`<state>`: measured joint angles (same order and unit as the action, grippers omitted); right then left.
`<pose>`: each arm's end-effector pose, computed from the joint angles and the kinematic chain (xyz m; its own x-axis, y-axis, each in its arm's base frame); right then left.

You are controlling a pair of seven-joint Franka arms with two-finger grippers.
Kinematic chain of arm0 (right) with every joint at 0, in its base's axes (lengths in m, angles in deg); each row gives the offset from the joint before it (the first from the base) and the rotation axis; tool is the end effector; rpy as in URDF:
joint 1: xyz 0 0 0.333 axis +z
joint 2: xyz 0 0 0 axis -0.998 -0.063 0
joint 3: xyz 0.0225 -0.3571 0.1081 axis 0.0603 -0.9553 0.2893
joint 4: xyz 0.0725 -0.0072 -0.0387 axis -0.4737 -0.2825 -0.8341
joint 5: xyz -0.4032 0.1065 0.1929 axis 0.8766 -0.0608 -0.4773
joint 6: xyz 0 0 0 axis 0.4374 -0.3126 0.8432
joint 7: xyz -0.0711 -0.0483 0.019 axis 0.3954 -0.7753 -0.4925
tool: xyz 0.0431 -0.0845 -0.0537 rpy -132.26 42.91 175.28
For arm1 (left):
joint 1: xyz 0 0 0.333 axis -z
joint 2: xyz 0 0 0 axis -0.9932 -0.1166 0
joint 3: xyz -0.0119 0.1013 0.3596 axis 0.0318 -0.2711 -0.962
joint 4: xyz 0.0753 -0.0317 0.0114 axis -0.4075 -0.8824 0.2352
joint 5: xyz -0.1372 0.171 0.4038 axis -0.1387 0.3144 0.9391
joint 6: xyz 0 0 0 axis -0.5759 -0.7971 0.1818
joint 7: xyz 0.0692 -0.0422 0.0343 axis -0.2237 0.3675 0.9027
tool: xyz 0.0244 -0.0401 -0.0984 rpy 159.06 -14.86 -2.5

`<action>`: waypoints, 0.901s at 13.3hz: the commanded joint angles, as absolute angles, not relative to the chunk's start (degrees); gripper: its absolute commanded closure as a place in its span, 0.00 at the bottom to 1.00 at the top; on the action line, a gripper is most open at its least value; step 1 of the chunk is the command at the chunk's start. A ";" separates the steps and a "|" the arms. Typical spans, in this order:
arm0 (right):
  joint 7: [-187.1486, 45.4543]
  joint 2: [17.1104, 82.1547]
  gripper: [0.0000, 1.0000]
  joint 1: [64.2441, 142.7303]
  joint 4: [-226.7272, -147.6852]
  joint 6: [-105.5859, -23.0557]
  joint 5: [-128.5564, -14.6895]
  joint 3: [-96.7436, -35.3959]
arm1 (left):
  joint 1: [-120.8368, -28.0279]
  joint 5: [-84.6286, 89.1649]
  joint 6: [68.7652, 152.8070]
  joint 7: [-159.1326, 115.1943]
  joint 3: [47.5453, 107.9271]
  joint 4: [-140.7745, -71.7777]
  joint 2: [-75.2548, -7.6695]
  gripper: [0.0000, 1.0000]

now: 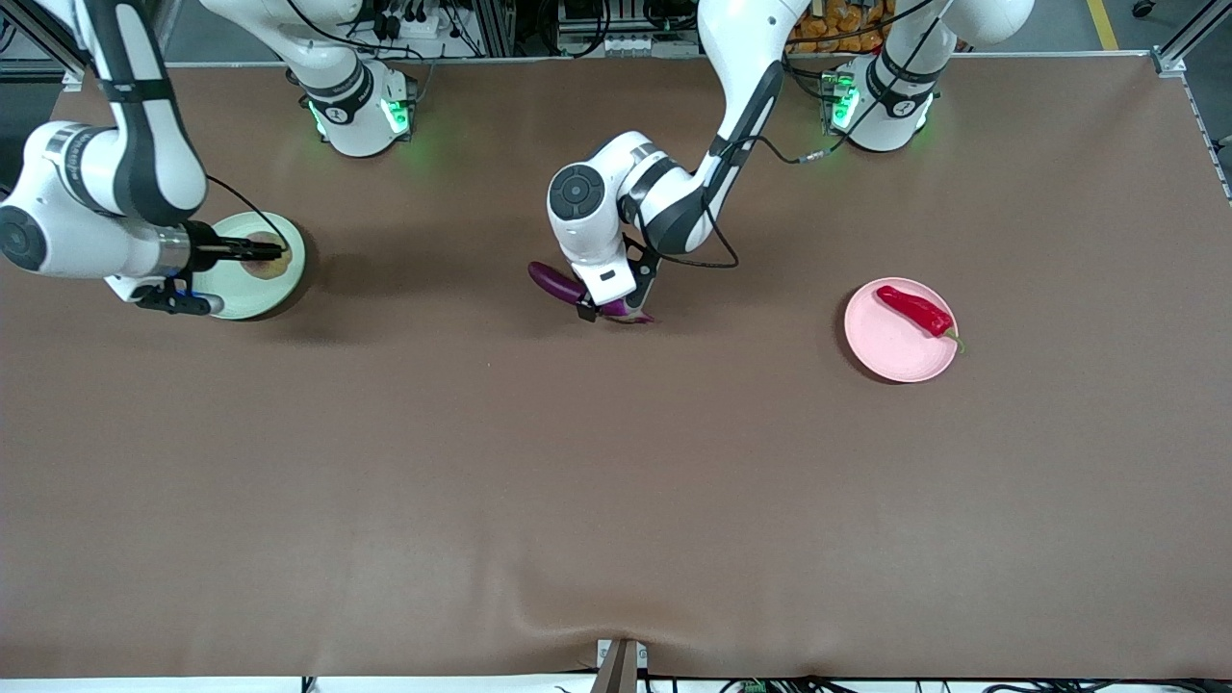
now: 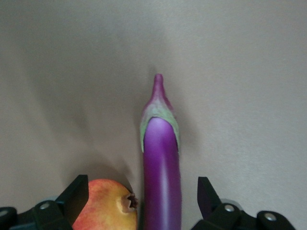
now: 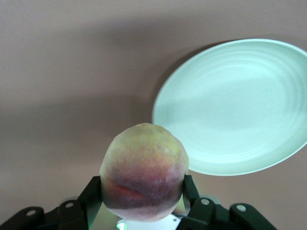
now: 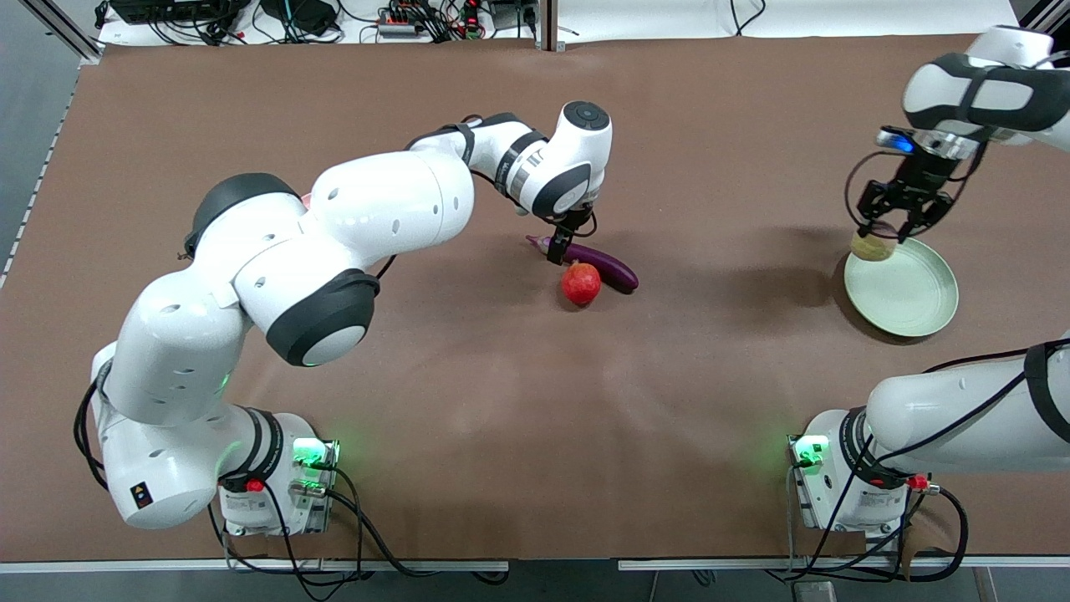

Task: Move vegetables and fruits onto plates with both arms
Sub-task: 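Release the peach on the green plate while the left gripper grasps the eggplant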

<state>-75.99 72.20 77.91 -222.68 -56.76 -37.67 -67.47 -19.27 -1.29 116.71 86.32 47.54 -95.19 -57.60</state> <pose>0.4774 -0.1268 0.3055 0.8909 -0.0783 -0.4473 -0.1443 -0.9828 -0.1154 0.4545 -0.6392 0.2177 0.3829 0.9236 0.0178 0.9186 -0.3786 -0.1132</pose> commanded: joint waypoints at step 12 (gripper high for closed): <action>-98.95 62.73 1.00 58.97 -224.77 -72.10 -32.93 -66.60 | -18.62 2.10 123.88 86.89 46.40 -94.98 -62.42 0.00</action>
<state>-95.89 62.01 60.92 -224.19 -69.28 -34.60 -67.66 -19.26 -0.42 123.32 86.33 46.97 -95.57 -61.57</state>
